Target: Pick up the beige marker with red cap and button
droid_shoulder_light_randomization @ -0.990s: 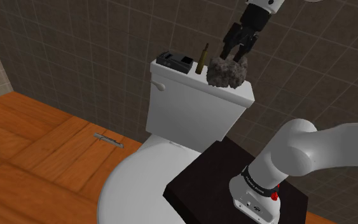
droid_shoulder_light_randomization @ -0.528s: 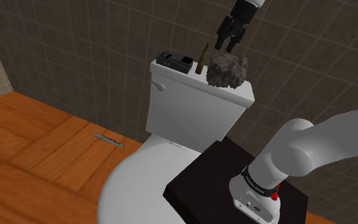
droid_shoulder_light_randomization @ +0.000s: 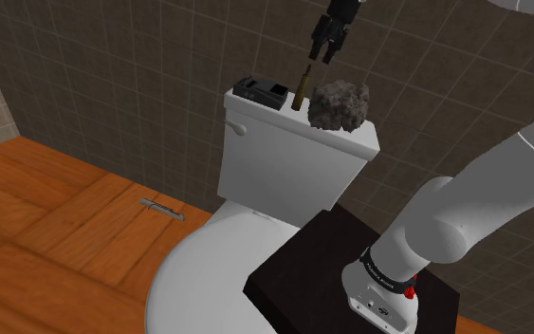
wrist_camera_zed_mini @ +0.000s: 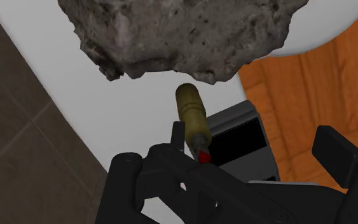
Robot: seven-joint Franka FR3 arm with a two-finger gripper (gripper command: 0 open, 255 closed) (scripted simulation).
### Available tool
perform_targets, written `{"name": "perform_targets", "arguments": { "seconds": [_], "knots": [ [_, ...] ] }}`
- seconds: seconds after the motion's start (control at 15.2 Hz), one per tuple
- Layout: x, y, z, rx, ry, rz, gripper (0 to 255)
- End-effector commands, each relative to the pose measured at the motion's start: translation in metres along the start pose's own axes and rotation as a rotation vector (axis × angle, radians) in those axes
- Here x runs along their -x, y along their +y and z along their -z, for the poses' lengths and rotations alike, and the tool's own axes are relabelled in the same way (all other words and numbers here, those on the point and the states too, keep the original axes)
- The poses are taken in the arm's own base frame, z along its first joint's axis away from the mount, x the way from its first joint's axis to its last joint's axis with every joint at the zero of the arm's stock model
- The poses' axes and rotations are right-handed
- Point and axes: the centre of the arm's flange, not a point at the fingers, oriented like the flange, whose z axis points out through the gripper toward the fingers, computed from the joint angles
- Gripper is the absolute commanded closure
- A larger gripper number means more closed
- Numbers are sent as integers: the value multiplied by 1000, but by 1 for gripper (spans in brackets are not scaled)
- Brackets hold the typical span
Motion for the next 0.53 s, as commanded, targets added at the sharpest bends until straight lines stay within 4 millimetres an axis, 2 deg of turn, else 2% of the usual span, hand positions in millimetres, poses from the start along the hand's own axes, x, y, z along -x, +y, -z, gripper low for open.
{"name": "perform_targets", "arguments": {
  "seconds": [0.0, 0.13, 0.46],
  "knots": [
    [-24, 14, 2, 1, -9, 27, 0],
    [-39, 24, 3, 1, -15, 42, 0],
    [-38, 27, -23, 1, -15, 42, 0]
  ]
}}
